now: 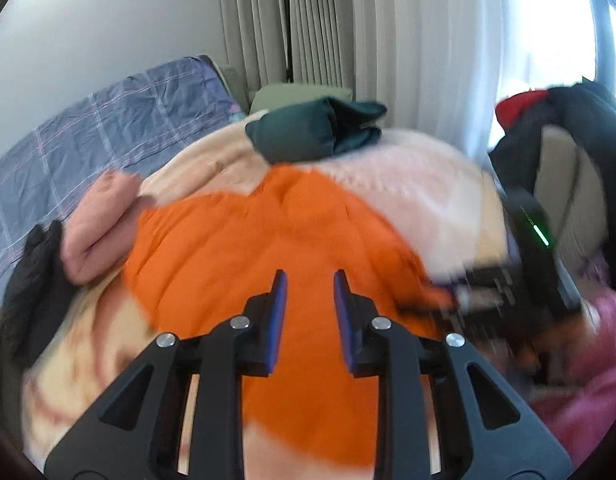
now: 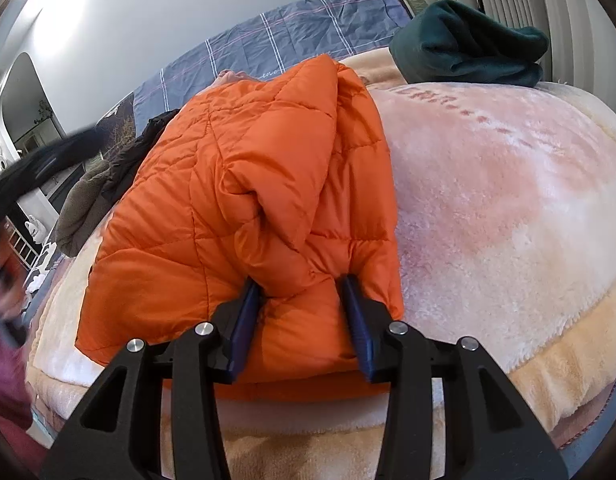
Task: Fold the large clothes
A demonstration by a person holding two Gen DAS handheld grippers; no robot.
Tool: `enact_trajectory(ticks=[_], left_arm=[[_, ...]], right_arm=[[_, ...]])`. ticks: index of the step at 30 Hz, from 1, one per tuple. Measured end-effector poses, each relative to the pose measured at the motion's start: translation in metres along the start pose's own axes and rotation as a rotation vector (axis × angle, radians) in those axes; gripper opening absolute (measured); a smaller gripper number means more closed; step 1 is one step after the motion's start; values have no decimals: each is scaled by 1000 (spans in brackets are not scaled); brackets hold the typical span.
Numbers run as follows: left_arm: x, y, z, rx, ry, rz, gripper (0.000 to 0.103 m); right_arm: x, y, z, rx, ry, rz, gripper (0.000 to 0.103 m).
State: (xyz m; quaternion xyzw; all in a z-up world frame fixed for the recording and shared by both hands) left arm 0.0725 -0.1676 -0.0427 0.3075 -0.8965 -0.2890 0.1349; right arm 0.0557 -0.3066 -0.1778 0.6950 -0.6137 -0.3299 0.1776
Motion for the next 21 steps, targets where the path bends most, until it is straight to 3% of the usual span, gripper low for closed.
enact_trajectory(ticks=[3,4,6,9,13,16,19,21], left_arm=[[-7,-68,1,-143,61,51,34],[-9,-95,13,-166,18,19,35],[-6,-110,22,-144,-45,8,35],[-5,-106,26,-158,-31,1,35],[-6,-104,28,-157,-35,-5,35],[-7,-103,30,-156,-25,-5,34],[-8,-99,32,-156,-30,-11,34],[-8,-99,32,-156,-31,-13,34]], right_arm=[[0,2,1,2,-6,3,43],[2,4,1,9,-6,14,44],[6,7,1,7,-8,18,44],[7,8,3,-2,-16,-13,44],[3,15,-3,-8,-1,7,44],[-5,31,-14,43,32,3,44],[-14,42,-25,117,67,-33,37],[-18,37,-25,111,76,-38,33]])
Point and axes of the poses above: each gripper's, at about its wrist camera, not at the fingertips, and y roughly against the way its jaws point, x to its right, z to its underside, the point moved 7 cm from there along -y, roughly the way its jaws point, and after that the axes turned 7 degrees about y, right-handed, at the moved point
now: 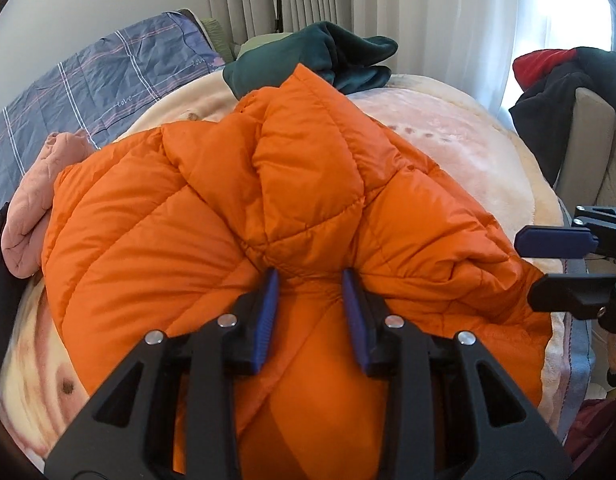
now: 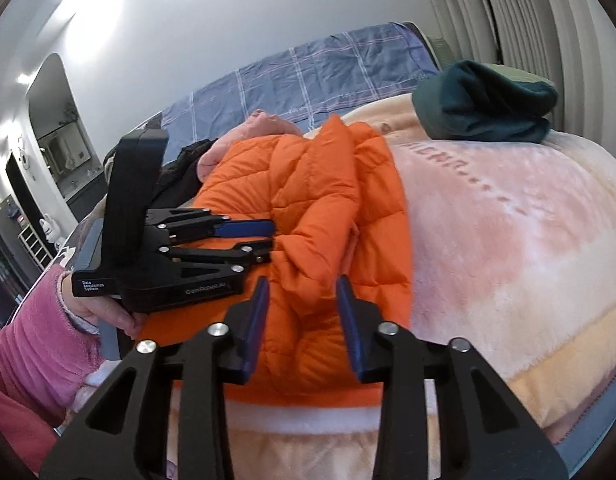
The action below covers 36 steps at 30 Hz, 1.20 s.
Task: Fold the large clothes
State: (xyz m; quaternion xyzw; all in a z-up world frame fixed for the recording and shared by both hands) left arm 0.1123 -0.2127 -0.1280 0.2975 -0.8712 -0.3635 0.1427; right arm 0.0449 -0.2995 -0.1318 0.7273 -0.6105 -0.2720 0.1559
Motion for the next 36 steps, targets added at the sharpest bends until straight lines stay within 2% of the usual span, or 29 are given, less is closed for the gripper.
enact_trajectory(ticks=[3,6,9,11,13,18,22,24,26,36], left_arm=[[1,0,0,3,-3,-1,34],[4,-1,1,9,-25,-18,34],[3,-1,0,13,-20,-13,34],[1,-1,0,15,-7,2,34],[0,-1,0,18,-2,9,34],[-1,0,1,19,-5,6,34],[-3,0,1,20,-3,7,34],[-3,0,1,21,-3,8,34],[-3,0,1,21,-3,9,34],[-3,0,0,23,1,12,34]], right_arm=[[12,-29,22,-139,-4,69,31],[20,-21,26,-128,-79,31,32],[29,-2,24,-104,-113,50,45],[37,11,25,-89,-146,58,63],[49,18,34,-100,-205,65,67],[54,14,61,-160,-396,-54,69],[43,13,58,-151,-409,-107,71],[37,8,54,-158,-413,-137,75],[34,4,53,-162,-424,-146,82],[39,-19,36,-156,-471,-121,83]])
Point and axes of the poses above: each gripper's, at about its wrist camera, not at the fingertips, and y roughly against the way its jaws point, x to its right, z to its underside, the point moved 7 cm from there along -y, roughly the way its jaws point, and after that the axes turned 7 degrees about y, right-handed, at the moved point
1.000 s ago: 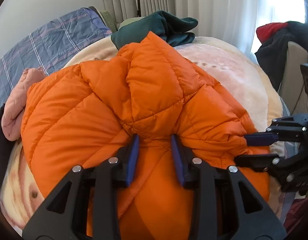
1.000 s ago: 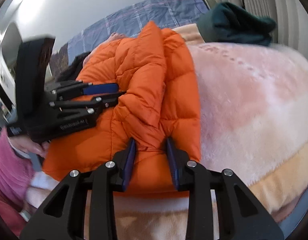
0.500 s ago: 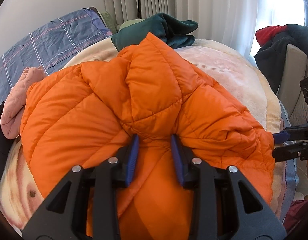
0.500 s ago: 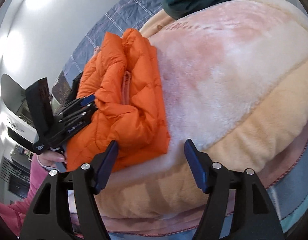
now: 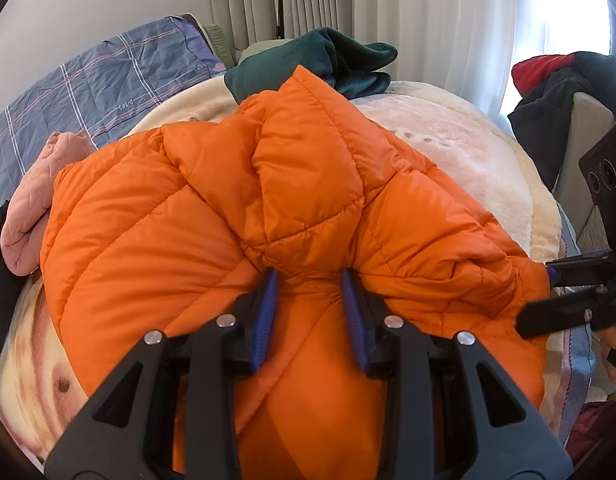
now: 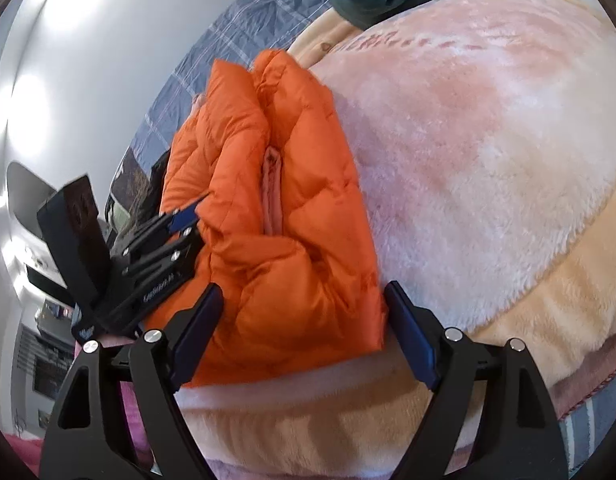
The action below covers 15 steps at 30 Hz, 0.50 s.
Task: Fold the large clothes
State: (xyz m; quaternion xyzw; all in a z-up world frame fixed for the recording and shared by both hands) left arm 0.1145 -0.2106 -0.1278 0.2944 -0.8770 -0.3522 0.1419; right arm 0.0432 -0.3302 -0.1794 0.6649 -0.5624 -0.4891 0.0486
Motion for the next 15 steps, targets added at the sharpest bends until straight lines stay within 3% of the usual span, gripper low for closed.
enact_trajectory(ticks=[15], left_arm=[[1,0,0,-1,1,11,34]], right_arm=[[4,-13,-7,0,16,13,82]])
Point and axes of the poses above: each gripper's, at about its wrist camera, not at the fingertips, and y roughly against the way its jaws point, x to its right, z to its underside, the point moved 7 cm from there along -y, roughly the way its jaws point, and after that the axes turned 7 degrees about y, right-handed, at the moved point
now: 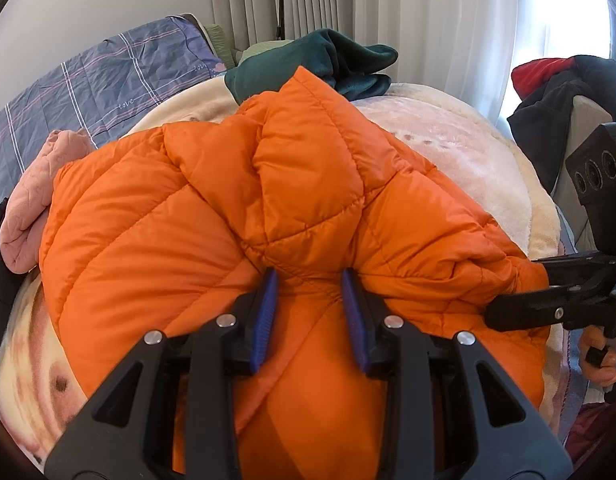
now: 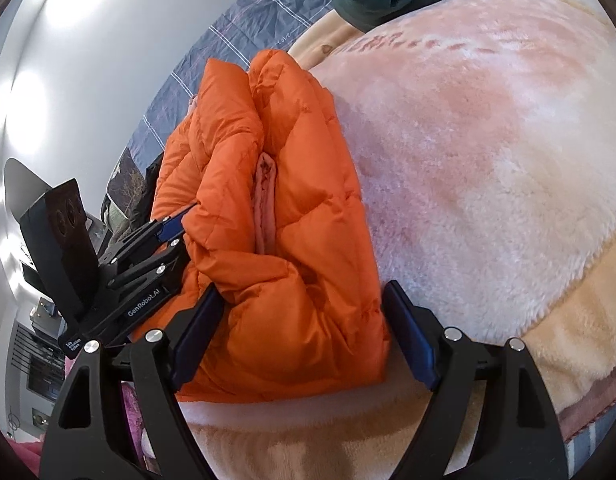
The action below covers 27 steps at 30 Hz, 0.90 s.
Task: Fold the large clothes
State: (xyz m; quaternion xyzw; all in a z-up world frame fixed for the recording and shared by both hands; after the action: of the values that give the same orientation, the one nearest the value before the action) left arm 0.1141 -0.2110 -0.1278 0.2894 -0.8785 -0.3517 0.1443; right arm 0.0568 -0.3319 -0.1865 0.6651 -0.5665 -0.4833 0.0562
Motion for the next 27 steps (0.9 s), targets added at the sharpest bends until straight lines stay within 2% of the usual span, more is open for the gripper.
enact_trajectory(ticks=[5,12,13,17,20,27], left_arm=[[0,0,0,-1,1,0,34],[-1,0,0,1,1,0,34],[0,-1,-1,1,3,-1,34],[2,-2,-1,3,5,-9,34],[5,-2,-3,4,0,-19,34],[13,-1,-5,11,-1,-35,35]], right_arm=[[2,5,4,-20,-29,-14,80],[1,-9,-1,-7,-26,0,81],[1,-10,-1,-6,-27,-3,79],[7,-8,2,-6,-62,-47,56],[10,-5,6,-7,-72,-50,52],[6,-3,8,-3,-47,-27,52]])
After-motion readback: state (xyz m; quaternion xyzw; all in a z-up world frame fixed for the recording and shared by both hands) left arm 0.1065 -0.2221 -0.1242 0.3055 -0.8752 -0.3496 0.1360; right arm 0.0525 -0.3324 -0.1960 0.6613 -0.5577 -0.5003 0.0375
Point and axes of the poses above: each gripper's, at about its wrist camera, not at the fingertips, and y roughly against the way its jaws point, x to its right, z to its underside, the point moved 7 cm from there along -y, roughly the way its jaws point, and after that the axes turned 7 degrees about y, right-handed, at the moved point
